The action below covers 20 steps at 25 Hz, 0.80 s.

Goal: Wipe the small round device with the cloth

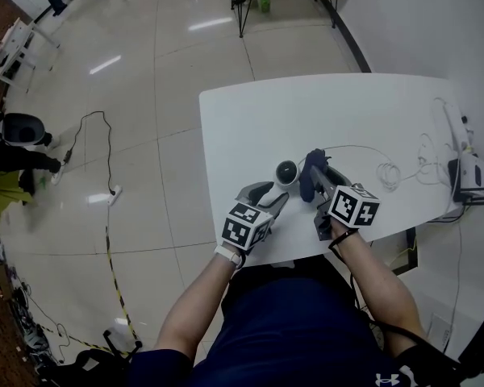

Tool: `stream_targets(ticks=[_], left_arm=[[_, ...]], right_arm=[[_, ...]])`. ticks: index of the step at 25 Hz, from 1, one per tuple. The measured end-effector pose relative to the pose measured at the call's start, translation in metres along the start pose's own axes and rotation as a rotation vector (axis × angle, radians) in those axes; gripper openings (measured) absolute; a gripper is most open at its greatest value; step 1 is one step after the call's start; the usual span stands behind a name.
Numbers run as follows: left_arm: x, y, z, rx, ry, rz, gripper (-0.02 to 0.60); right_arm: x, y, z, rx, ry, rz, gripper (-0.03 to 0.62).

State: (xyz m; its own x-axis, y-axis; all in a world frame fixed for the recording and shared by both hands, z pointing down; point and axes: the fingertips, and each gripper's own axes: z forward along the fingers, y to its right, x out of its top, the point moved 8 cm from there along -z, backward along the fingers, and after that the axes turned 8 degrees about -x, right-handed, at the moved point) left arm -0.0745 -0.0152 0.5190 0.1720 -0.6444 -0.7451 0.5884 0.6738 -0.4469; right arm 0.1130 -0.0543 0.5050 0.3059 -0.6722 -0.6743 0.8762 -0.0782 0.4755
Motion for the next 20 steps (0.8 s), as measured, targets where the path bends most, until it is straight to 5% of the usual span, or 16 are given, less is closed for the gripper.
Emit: stream_targets(ticks=[3,8,11,14,20], left_arm=[[0.004,0.007,-0.02,-0.027,0.037,-0.024,0.187],[0.04,0.016,-0.068,-0.154,0.234,-0.04,0.206],[0.064,0.031,-0.078,-0.237,0.245,0.06,0.297],[0.07,0.038,-0.076,-0.271,0.209,0.17,0.301],[0.059,0.042,-0.077,-0.311,0.192,0.146,0.17]], right_arm=[[0.022,-0.016,-0.019,0.068,0.042,-0.057,0.101],[0.036,-0.059,-0.046,0.436,-0.02,-0.039,0.101],[0.029,-0.072,-0.049,0.6,-0.062,0.081,0.101],[0.019,-0.087,-0.048,0.724,-0.103,0.145,0.103],[0.014,-0.097,-0.047,0.793,-0.111,0.205,0.149]])
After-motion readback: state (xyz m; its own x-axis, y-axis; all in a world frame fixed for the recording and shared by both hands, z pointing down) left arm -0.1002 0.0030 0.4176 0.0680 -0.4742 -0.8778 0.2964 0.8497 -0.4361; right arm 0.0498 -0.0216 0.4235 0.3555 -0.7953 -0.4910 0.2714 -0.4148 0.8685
